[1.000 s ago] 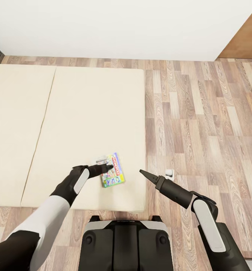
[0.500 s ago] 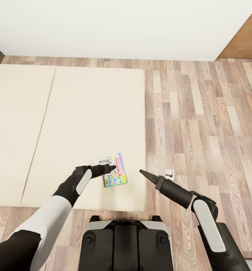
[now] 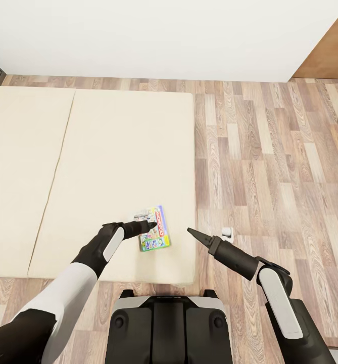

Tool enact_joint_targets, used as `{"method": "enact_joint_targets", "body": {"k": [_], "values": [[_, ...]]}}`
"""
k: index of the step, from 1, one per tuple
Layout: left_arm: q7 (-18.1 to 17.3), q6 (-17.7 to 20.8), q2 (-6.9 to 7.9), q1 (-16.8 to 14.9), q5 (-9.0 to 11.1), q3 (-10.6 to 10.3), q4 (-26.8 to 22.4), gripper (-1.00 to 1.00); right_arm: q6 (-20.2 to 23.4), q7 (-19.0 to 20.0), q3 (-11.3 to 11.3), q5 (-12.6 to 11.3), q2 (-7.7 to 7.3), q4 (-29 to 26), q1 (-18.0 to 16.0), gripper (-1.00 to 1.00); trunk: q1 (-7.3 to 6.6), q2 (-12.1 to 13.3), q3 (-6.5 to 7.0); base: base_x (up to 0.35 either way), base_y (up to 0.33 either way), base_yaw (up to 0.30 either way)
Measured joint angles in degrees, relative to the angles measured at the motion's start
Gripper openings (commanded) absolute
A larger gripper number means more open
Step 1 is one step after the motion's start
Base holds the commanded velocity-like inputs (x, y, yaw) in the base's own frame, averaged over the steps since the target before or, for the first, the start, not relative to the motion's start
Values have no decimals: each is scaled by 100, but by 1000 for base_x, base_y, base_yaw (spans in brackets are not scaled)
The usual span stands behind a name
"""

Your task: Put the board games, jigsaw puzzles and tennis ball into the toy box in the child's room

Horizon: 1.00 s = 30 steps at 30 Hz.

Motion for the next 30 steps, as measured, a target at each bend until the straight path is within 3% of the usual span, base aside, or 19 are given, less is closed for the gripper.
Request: {"method": "enact_joint_targets", "body": {"k": [30], "values": [[-17,-1,18,0,2,-16,-39,100,-1,-3,-7,-7,0,0,-2,100,0,0,0,0,0,0]]}}
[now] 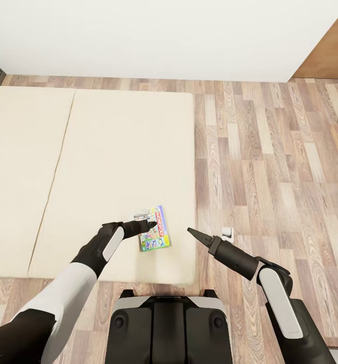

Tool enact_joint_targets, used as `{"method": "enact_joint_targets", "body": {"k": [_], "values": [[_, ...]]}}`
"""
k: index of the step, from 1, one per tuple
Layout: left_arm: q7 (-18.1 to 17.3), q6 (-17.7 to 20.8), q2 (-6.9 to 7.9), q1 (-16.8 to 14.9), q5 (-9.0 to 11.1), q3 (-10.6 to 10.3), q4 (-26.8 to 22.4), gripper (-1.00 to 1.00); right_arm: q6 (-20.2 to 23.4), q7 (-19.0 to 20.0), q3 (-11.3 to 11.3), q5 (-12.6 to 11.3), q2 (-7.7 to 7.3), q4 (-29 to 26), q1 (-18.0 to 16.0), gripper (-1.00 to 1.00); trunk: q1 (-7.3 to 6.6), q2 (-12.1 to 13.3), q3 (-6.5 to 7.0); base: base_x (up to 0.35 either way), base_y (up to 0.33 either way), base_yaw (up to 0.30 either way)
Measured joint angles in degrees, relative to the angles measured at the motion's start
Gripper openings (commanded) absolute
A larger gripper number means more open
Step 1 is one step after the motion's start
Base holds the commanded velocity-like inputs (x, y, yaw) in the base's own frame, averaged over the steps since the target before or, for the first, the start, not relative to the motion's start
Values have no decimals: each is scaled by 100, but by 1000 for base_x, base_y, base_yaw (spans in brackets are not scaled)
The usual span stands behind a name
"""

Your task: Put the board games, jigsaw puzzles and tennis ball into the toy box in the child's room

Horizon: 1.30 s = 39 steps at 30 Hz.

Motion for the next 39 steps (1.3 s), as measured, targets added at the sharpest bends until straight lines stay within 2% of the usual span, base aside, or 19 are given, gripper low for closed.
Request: {"method": "enact_joint_targets", "body": {"k": [13,39], "values": [[-6,0,16,0,8,7,0,100,0,0,0,0,0,0,-1,100,0,0,0,0,-11,0],[-9,-1,19,0,9,8,0,100,0,-1,0,-1,0,-1,0,100,0,0,0,0,-147,0]]}}
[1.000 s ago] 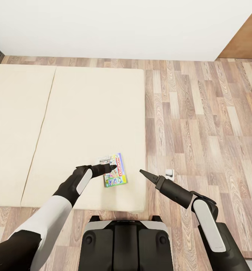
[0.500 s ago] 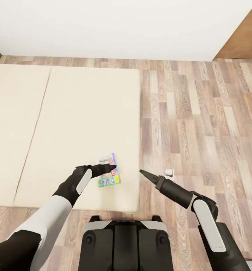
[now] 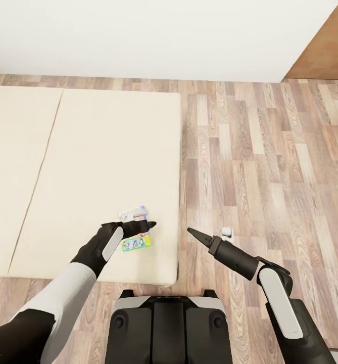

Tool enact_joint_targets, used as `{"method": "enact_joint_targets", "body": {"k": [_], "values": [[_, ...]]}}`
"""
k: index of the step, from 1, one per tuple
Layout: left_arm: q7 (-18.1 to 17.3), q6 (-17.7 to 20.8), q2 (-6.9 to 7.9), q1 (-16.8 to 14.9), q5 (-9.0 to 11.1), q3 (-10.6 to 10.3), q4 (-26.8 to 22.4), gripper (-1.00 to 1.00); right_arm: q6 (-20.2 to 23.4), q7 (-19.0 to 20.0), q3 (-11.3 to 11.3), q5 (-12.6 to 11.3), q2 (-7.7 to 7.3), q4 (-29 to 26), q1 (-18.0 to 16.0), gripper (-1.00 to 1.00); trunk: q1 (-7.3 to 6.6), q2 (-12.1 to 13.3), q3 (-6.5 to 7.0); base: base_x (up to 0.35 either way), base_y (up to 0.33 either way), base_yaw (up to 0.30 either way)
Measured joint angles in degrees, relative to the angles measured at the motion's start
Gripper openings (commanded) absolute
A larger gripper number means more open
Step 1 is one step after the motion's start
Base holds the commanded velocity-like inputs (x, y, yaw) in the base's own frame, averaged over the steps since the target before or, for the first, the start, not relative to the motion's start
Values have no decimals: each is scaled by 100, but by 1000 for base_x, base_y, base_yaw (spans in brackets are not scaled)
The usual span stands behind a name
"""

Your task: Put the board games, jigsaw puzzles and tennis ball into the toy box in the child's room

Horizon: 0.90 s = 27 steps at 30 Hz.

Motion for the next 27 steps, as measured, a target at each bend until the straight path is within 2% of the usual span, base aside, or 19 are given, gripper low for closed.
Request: {"method": "enact_joint_targets", "body": {"k": [11,19,27], "values": [[5,0,1,0,0,6,-67,100,0,9,0,1,0,1,1,100,0,0,0,0,-13,0],[29,29,18,27,-2,27,-641,100,2,4,0,1,0,1,-3,100,0,0,0,0,0,0],[38,86,26,35,0,45,-745,100,0,9,0,1,-3,1,-1,100,0,0,0,0,0,0]]}}
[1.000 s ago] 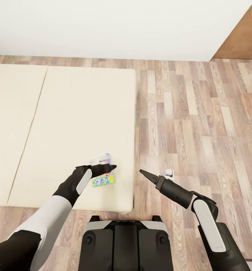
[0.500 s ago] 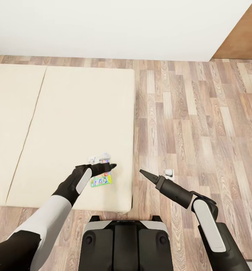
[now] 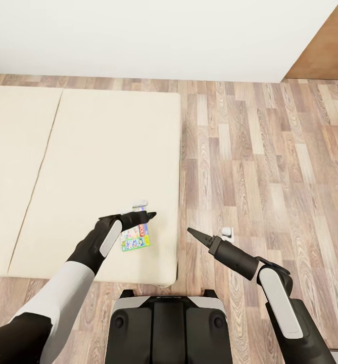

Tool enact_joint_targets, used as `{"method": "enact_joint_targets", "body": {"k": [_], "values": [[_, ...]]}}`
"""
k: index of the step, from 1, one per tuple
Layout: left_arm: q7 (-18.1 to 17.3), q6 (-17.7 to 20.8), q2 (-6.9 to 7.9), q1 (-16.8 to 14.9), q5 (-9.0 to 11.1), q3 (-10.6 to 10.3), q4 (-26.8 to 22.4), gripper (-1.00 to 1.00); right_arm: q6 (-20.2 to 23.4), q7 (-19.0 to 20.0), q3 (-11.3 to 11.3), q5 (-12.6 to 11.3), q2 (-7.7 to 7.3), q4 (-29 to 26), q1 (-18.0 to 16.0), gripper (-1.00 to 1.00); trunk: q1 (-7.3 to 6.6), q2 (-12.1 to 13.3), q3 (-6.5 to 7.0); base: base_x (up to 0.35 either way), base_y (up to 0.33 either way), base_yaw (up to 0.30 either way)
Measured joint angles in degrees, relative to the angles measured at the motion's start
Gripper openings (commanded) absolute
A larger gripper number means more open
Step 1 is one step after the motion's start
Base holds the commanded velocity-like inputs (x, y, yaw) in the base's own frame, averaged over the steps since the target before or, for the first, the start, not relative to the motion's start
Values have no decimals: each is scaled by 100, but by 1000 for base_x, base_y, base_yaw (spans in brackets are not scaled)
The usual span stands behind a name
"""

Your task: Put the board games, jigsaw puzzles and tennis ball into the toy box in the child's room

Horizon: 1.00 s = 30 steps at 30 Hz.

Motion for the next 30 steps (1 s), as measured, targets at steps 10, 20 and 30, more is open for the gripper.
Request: {"method": "enact_joint_targets", "body": {"k": [10,20,30], "values": [[36,110,7,1,10,42,-11,100,0,1,0,0,-1,0,3,100,0,0,0,0,0,0],[391,329,26,-6,8,222,-12,100,0,-4,0,0,1,0,3,100,0,0,0,0,0,0],[1191,387,32,-15,-49,424,-8,100,0,-8,0,4,3,0,3,100,0,0,0,0,0,0]]}}
